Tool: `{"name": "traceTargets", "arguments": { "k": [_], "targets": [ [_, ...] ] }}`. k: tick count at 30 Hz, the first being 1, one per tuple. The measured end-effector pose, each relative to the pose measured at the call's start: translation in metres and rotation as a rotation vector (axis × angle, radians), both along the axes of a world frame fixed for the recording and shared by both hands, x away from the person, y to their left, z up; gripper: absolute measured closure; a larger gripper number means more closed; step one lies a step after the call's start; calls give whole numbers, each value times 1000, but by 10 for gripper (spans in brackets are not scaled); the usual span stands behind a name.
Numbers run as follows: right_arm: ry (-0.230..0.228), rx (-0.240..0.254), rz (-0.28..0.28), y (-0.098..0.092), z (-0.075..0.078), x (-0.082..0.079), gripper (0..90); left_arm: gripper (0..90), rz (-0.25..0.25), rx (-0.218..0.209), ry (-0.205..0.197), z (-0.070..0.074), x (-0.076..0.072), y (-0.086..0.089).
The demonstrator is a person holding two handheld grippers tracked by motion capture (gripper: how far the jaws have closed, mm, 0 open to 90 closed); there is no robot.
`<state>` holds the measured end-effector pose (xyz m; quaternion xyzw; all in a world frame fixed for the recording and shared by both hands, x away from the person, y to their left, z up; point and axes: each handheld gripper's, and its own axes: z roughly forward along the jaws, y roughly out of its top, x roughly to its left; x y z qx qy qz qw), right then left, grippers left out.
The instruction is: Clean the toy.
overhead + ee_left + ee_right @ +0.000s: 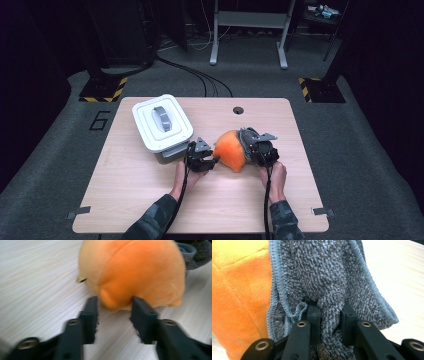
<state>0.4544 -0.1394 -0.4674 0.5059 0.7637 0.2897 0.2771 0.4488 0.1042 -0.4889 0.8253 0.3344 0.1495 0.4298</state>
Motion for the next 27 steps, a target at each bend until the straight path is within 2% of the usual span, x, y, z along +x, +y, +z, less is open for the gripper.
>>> {"name": "traceTargets", "arguments": {
  "k": [1, 3, 7, 8, 13, 15, 18, 20, 22, 24, 27],
  "targets": [
    [-2, -5, -3, 0, 0, 0, 741, 684, 3, 6, -7, -1, -1, -3],
    [-6, -2, -3, -1, 2, -2, 740, 743, 1, 5, 2, -2, -1, -4],
    [-37, 5, 2, -2, 9, -13, 739, 791, 19, -15, 31, -5, -2, -3],
    [-37, 20, -9, 0, 12, -17, 739, 795, 11, -17, 26, -5, -2, -3],
    [-76, 48, 48, 10, 26, -42, 739, 807, 4, -26, 28, -5, -6, -6],
    [-64, 36, 74, 19, 25, -47, 740, 817, -12, -30, 34, -5, -7, -7],
    [-53, -1, 68, 23, 15, -42, 742, 833, -28, -29, 35, -6, -9, -8],
    [-51, 20, 47, 20, 10, -35, 742, 839, -48, -41, 42, -6, -11, -9],
    [-54, 9, 41, 17, 8, -28, 743, 841, -60, -40, 40, -6, -14, -13],
    [-45, 1, 25, 16, 9, -25, 742, 843, -63, -48, 41, -6, -15, -16],
    [-68, 0, 26, 14, 15, -30, 742, 845, -54, -54, 50, -5, -15, -18]
  ]
}}
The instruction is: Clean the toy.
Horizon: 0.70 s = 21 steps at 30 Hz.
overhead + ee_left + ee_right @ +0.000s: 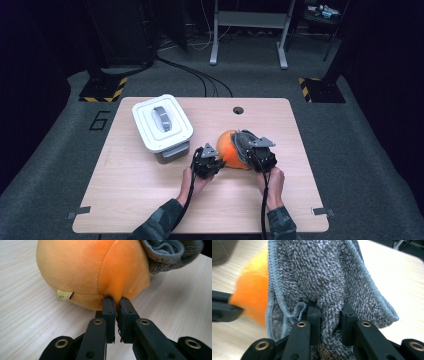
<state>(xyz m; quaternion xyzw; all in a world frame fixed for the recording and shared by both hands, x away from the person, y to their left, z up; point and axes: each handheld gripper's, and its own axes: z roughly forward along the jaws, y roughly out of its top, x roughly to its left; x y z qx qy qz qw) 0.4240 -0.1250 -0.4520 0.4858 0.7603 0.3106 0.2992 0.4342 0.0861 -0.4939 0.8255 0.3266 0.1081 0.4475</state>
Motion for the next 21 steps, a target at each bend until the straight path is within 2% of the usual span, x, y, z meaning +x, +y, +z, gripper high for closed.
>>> {"name": "traceTargets", "arguments": {
  "k": [4, 5, 7, 8, 9, 12, 14, 17, 21],
  "targets": [
    [-24, 48, 40, 4, 10, -21, 741, 845, -5, -12, 2, 2, 0, -1],
    [-30, 43, 50, 8, 11, -26, 741, 845, -1, -22, 8, 2, 0, -3],
    [-13, 58, 85, 18, 9, -32, 741, 846, -1, -31, 7, 2, -1, -6],
    [-12, 26, 95, 24, 6, -34, 741, 848, -8, -22, 2, 3, -1, -6],
    [-11, 6, 93, 29, 2, -33, 741, 850, -6, -21, 6, 3, -2, -6],
    [-3, -3, 74, 29, -10, -28, 747, 855, -12, -36, 24, 1, -1, -5],
    [9, 7, 64, 23, -14, -25, 749, 857, -20, -37, 26, 1, -1, -6],
    [3, -12, 40, 15, -18, -23, 750, 858, -24, -33, 21, 2, -1, -7],
    [21, 6, -23, -2, -22, -13, 749, 857, -25, -39, 24, 2, 0, -6]
  ]
}}
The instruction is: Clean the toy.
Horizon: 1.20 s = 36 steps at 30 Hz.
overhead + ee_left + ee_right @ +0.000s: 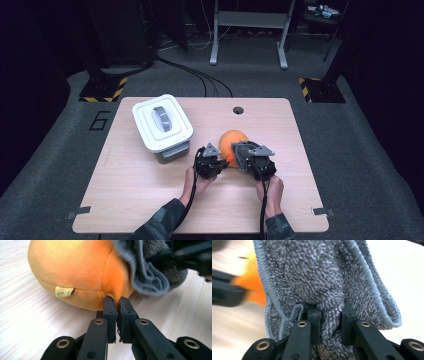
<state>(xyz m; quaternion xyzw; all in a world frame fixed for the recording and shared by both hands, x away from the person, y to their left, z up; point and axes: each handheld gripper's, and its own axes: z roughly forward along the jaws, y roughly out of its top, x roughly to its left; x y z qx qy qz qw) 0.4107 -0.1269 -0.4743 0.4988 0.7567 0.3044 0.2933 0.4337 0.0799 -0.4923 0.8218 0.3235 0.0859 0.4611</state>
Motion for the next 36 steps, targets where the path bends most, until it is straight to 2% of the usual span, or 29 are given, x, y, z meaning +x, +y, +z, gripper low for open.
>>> {"name": "traceTargets", "arguments": {
  "k": [2, 5, 7, 9, 11, 14, 17, 19, 22, 30, 31, 34, 35, 36],
  "targets": [
    [10, -18, -37, -9, -3, 6, 749, 857, -1, -5, 0, 0, 0, 0],
    [43, -14, -70, -23, -8, 13, 748, 856, 4, -12, 3, -1, 1, 0],
    [36, 14, -72, -26, -4, 11, 747, 856, 7, -22, 6, -1, 1, 1],
    [9, 30, -50, -22, 4, 2, 746, 856, 12, -26, 7, 0, 2, 2],
    [-19, 43, 5, -13, 13, -8, 746, 856, 10, -27, 2, 0, 2, 2],
    [-32, 52, 75, 10, 21, -19, 744, 856, 7, -24, -1, 0, 1, 1],
    [-25, -6, 117, 33, 14, -20, 744, 856, 2, -17, 1, 0, 1, 0],
    [-19, -22, 108, 35, 6, -16, 746, 857, 6, -23, 11, -2, 1, 1],
    [-17, -14, 89, 28, 1, -12, 748, 858, 3, -25, 10, -2, 0, 0],
    [37, -11, -11, -4, -11, 1, 747, 858, -9, -24, 8, -3, 0, -2],
    [39, -23, -19, -9, -13, 3, 747, 858, -10, -25, 11, -3, 0, -3],
    [73, -22, -52, -20, -17, 9, 745, 857, -10, -27, 16, -3, 1, -2],
    [67, -26, -48, -22, -16, 9, 745, 857, -12, -27, 15, -3, 1, -1],
    [59, -11, -55, -22, -13, 7, 744, 857, -4, -31, 17, -3, 1, -1]
  ]
}}
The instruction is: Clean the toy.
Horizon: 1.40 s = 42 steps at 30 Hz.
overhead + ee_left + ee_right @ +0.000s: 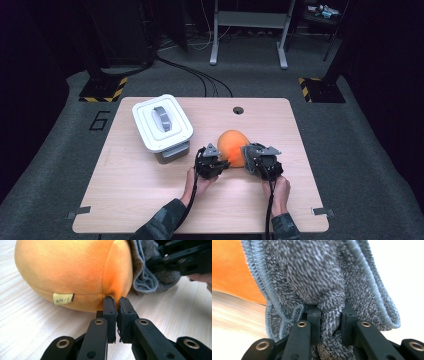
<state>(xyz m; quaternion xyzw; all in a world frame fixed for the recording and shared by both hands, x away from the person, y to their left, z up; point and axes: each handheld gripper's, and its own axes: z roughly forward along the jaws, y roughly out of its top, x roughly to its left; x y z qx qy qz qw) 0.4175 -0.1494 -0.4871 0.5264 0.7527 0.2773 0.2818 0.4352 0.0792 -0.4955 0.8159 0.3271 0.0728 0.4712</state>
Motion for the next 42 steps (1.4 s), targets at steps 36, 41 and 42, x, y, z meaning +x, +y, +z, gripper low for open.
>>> {"name": "traceTargets", "arguments": {
  "k": [36, 41, 42],
  "targets": [
    [-70, -12, 121, 40, 19, -16, 742, 856, -17, -12, 31, -8, 4, 10],
    [-40, -9, 78, 25, 8, -5, 743, 855, -31, -13, 22, -8, 2, 6],
    [-31, -19, 65, 22, 7, -4, 743, 856, -32, -13, 22, -8, 2, 5]
  ]
}}
